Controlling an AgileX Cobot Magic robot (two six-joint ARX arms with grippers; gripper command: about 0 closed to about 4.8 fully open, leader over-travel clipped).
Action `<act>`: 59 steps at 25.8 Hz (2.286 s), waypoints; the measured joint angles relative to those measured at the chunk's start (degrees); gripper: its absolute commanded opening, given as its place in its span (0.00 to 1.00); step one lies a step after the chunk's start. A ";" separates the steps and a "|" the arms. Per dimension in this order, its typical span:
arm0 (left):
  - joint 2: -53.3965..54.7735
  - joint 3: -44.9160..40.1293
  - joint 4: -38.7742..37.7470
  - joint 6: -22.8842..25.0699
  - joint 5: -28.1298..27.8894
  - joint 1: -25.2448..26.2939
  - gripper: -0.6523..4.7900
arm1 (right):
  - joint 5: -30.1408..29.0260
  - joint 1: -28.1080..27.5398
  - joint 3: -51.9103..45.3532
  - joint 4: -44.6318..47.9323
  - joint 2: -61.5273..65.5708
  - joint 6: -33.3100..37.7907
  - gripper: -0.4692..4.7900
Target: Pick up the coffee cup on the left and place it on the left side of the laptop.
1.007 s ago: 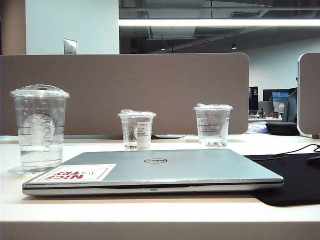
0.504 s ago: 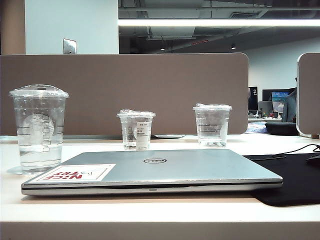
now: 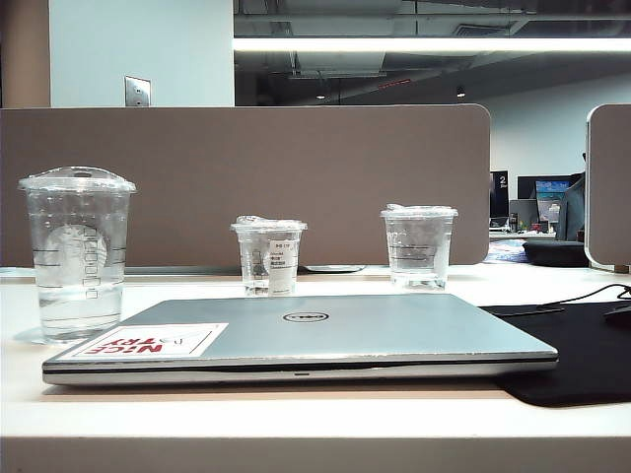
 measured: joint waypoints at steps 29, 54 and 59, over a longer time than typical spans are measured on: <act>0.02 0.00 -1.90 2.99 0.02 0.00 0.11 | -0.02 0.00 0.00 -0.02 0.00 0.00 0.08; 0.02 0.00 -1.92 2.93 0.02 0.00 0.11 | -0.02 0.00 0.00 -0.02 0.00 0.00 0.08; 0.02 0.00 -1.92 2.93 0.02 0.00 0.11 | -0.02 0.00 0.00 0.00 0.00 0.00 0.08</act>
